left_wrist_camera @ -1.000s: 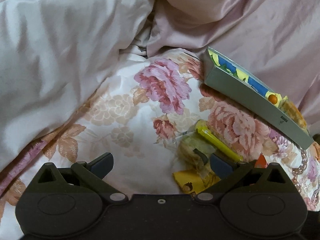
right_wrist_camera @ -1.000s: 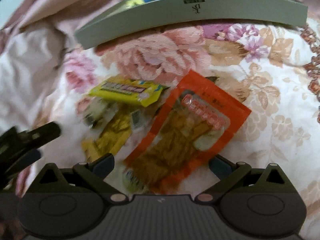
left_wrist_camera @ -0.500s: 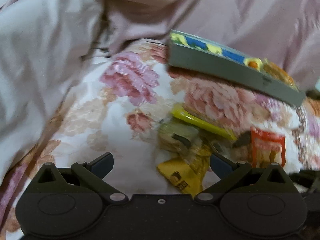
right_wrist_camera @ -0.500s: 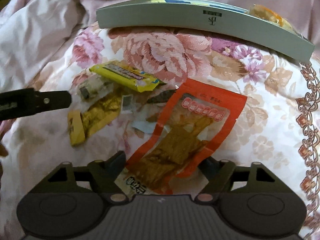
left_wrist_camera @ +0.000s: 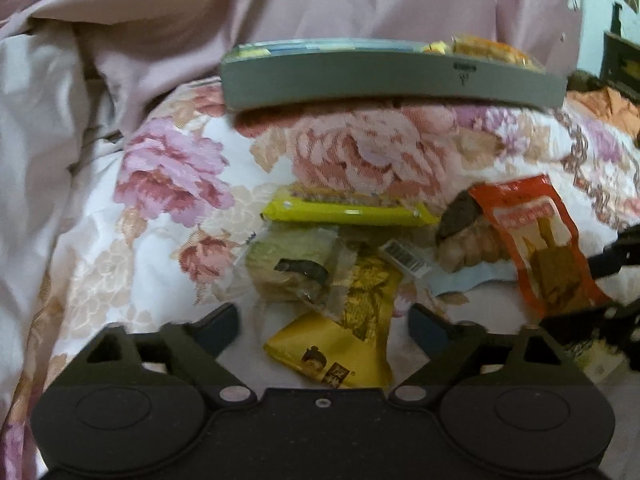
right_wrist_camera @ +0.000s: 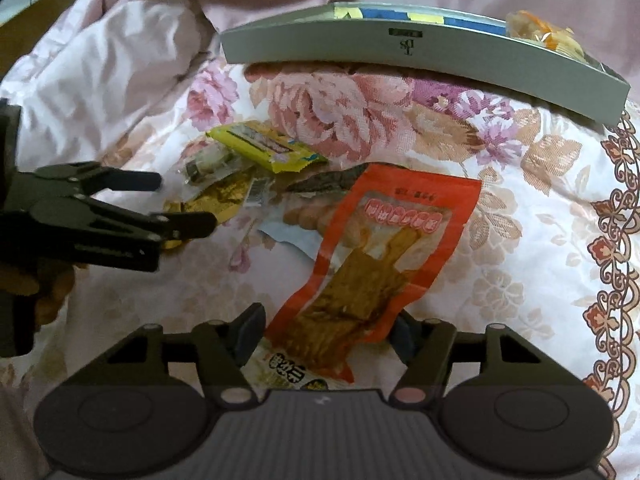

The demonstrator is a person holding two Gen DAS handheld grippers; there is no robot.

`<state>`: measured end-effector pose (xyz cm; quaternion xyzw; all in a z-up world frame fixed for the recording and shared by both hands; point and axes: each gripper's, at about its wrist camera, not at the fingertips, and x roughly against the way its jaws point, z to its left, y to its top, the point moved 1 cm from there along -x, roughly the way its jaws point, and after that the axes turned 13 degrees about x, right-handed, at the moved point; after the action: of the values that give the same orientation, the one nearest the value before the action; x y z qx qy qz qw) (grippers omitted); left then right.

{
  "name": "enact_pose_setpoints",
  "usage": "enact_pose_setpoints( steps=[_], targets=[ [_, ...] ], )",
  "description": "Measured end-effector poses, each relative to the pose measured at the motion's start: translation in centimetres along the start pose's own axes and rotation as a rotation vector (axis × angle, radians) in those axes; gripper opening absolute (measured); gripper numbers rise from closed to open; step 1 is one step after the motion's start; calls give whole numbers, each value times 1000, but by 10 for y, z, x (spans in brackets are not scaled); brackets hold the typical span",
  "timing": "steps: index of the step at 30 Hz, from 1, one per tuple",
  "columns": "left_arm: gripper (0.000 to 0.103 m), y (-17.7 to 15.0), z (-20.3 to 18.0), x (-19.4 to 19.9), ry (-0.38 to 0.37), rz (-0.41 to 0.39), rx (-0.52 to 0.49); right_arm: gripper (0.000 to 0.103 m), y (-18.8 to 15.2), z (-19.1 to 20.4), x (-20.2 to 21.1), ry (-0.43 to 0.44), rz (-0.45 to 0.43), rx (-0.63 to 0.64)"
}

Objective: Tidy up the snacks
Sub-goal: 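Close the left tool on the gold packet while the right tool grasps the red spicy-strip packet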

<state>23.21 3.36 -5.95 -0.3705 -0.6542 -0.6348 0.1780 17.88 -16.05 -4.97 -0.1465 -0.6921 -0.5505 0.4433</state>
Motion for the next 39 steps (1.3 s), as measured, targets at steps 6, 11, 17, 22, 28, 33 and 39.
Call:
enact_pose_setpoints(
  steps=[6, 11, 17, 22, 28, 33, 39],
  targets=[
    [71, -1, -1, -2, -30, 23, 33, 69, -1, -11, -3, 46, -51, -54],
    [66, -4, -9, 2, -21, 54, 70, 63, 1, -8, -7, 66, -70, -46],
    [66, -15, -29, 14, 2, 95, 61, 61, 2, -2, -5, 63, -77, -6],
    [67, -18, -33, 20, 20, 108, 59, 65, 4, -7, 1, -5, -49, 33],
    [75, -16, -30, 16, 47, 97, 35, 88, 0, -9, -2, 34, -49, -20],
    [78, -15, -31, 11, 59, 85, 9, 91, -1, 2, -9, -13, -35, 21],
    [73, -15, -32, 9, 49, 84, -8, 79, 0, 5, -13, -65, -22, 31]
  ],
)
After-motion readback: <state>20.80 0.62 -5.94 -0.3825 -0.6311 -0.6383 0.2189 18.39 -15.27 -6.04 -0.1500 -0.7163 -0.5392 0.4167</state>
